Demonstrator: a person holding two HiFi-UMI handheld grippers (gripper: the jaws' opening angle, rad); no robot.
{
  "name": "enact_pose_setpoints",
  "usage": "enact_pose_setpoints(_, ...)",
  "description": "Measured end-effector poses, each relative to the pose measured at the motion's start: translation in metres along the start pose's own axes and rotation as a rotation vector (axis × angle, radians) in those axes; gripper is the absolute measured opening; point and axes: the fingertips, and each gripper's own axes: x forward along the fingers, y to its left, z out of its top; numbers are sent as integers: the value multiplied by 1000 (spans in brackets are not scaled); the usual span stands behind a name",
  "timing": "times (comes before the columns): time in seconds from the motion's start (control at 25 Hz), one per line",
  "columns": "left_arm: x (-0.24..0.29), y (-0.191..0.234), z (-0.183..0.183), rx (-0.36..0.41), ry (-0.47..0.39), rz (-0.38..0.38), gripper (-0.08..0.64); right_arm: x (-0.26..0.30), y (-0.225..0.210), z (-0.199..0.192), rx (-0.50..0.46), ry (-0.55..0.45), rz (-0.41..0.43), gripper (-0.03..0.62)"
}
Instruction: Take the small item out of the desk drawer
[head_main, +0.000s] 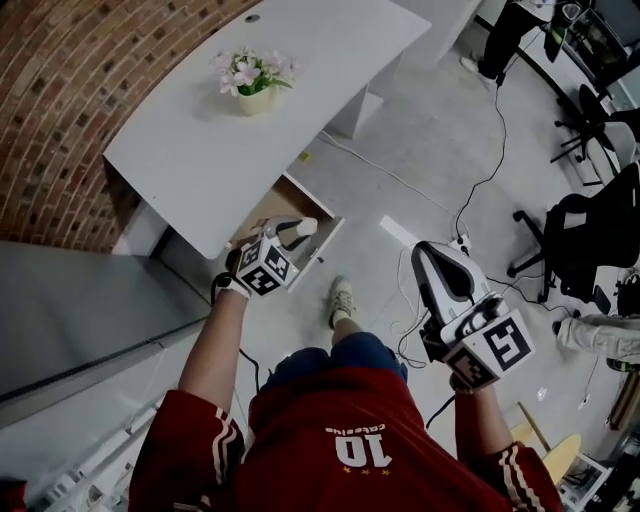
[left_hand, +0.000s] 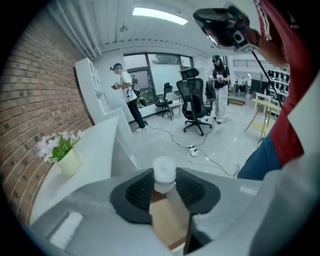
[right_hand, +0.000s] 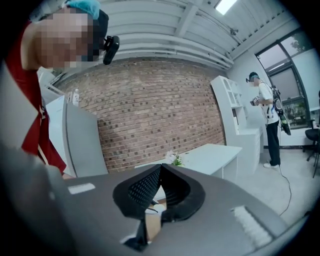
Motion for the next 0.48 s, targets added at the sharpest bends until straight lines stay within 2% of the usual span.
enact_pose_setpoints(0.2, -80, -2, 24, -133, -134, 76, 144, -6, 51, 20, -48, -29, 67, -6)
enact_pose_setpoints(0.48, -190, -29, 30, -208, -279, 173, 144, -35, 132, 29, -91, -83, 93, -6)
